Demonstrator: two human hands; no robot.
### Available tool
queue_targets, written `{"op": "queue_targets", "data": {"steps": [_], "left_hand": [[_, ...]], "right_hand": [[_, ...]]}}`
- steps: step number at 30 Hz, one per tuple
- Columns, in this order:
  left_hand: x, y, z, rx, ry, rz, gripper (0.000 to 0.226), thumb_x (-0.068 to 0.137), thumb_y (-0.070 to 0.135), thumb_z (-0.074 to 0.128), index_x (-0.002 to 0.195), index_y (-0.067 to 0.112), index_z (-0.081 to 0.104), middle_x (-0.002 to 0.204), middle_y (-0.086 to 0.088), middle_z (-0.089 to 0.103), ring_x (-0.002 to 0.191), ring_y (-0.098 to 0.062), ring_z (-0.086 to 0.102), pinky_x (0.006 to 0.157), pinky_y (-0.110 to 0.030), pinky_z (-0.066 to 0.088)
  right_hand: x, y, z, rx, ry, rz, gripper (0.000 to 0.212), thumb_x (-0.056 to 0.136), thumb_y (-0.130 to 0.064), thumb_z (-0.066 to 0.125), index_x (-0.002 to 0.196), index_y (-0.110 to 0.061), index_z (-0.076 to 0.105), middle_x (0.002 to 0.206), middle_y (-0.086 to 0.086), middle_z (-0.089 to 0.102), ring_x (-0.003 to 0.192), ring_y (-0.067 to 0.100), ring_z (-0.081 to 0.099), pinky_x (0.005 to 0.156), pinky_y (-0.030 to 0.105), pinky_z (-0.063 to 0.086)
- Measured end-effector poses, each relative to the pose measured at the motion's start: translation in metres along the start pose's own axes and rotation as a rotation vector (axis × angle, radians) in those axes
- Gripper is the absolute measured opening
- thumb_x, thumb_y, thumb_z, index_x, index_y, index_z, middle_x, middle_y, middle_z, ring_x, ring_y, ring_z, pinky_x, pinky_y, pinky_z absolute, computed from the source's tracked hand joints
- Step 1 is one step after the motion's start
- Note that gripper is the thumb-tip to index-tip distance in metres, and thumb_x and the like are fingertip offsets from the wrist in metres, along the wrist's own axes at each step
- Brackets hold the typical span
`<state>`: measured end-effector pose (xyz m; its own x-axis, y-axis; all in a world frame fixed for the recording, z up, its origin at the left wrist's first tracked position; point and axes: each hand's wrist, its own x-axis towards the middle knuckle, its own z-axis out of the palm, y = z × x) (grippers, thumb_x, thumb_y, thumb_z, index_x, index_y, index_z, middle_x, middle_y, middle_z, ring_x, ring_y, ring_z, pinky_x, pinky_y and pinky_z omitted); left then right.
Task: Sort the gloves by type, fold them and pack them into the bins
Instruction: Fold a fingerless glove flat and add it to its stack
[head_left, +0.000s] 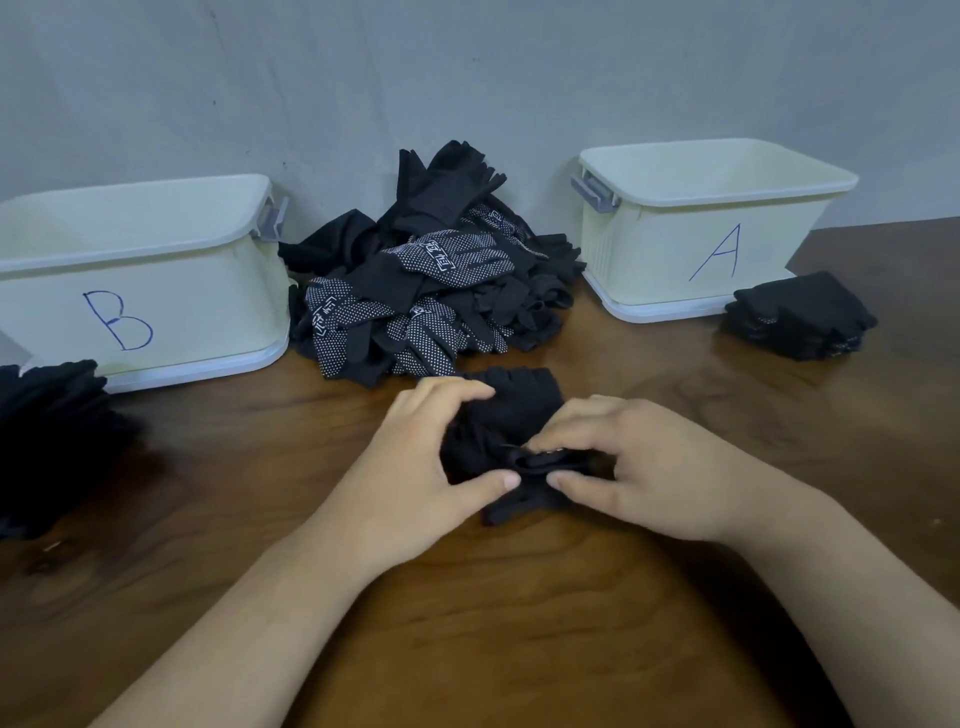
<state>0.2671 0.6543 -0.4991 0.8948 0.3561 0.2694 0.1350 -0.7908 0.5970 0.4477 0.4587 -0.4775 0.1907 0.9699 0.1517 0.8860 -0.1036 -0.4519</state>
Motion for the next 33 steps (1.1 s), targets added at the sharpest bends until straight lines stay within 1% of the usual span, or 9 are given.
{"op": "queue_targets", "data": {"steps": [3,7,15,19,21,24,27,30,33], "left_hand": [[0.000,-0.009,-0.004,-0.047,-0.017,-0.127,0.086,0.077,0.054,0.088,0.149,0.043,0.042,0.138,0.033,0.043,0.133,0.011,0.041,0.109,-0.015,0.036],[0.001,-0.009,-0.002,-0.058,-0.029,-0.178,0.097,0.074,0.056,0.090,0.154,0.044,0.036,0.134,0.031,0.045,0.129,0.016,0.040,0.097,-0.007,0.033],[-0.001,-0.001,-0.004,-0.046,-0.055,-0.217,0.082,0.076,0.061,0.086,0.145,0.049,0.042,0.125,0.036,0.040,0.114,0.009,0.052,0.085,-0.003,0.034],[-0.003,-0.002,-0.009,-0.049,-0.100,-0.196,0.076,0.080,0.053,0.086,0.145,0.048,0.045,0.132,0.035,0.043,0.129,0.008,0.047,0.103,-0.010,0.037],[-0.004,-0.003,-0.017,-0.048,-0.096,-0.120,0.069,0.087,0.036,0.085,0.144,0.046,0.047,0.148,0.034,0.038,0.144,0.011,0.029,0.121,-0.021,0.030],[-0.003,-0.001,-0.025,-0.045,-0.037,0.085,0.057,0.096,0.005,0.071,0.141,0.038,0.058,0.165,0.027,0.030,0.159,0.000,0.011,0.126,-0.021,0.014],[-0.004,0.010,-0.014,-0.125,0.003,0.142,0.024,0.109,0.021,0.056,0.125,0.031,0.072,0.147,0.023,0.058,0.152,-0.004,0.036,0.125,-0.024,0.026],[-0.002,0.013,0.000,-0.168,0.018,0.003,0.035,0.109,0.040,0.050,0.089,0.031,0.078,0.114,0.022,0.073,0.127,-0.002,0.059,0.110,-0.035,0.044],[0.002,0.010,0.003,-0.200,-0.005,-0.119,0.041,0.104,0.047,0.060,0.073,0.024,0.075,0.104,0.023,0.074,0.116,0.003,0.062,0.106,-0.033,0.046]], "right_hand": [[0.003,-0.001,0.000,-0.073,0.048,-0.019,0.030,0.103,-0.039,0.063,0.131,-0.040,0.072,0.118,-0.025,0.067,0.112,0.000,0.061,0.096,0.032,0.053],[0.002,-0.008,-0.002,-0.147,0.171,-0.017,0.040,0.098,-0.046,0.051,0.129,-0.039,0.075,0.110,-0.023,0.069,0.102,0.000,0.061,0.083,0.034,0.058],[0.000,-0.017,0.000,-0.230,0.183,-0.069,0.036,0.096,-0.044,0.057,0.125,-0.037,0.078,0.107,-0.024,0.068,0.092,-0.003,0.053,0.071,0.032,0.058],[0.000,-0.014,0.001,-0.192,0.068,-0.066,0.036,0.097,-0.049,0.057,0.128,-0.041,0.074,0.112,-0.023,0.068,0.099,-0.003,0.058,0.081,0.033,0.058],[0.001,-0.010,0.001,-0.152,0.023,-0.060,0.037,0.099,-0.053,0.057,0.132,-0.043,0.071,0.116,-0.025,0.066,0.108,-0.002,0.060,0.089,0.033,0.056],[0.001,-0.009,0.001,-0.137,-0.027,-0.024,0.040,0.102,-0.061,0.052,0.135,-0.045,0.068,0.120,-0.028,0.062,0.115,-0.003,0.056,0.096,0.031,0.052],[0.001,-0.011,0.001,-0.044,-0.048,0.006,0.047,0.108,-0.064,0.038,0.131,-0.041,0.073,0.118,-0.027,0.062,0.118,0.000,0.057,0.099,0.029,0.049],[0.004,-0.009,0.004,0.158,0.030,0.121,0.046,0.114,-0.049,0.036,0.123,-0.035,0.078,0.112,-0.024,0.071,0.113,-0.004,0.064,0.099,0.028,0.051],[0.008,-0.005,0.009,0.235,0.118,0.211,0.026,0.110,-0.040,0.055,0.114,-0.037,0.081,0.106,-0.026,0.075,0.106,-0.008,0.067,0.095,0.023,0.052]]}}
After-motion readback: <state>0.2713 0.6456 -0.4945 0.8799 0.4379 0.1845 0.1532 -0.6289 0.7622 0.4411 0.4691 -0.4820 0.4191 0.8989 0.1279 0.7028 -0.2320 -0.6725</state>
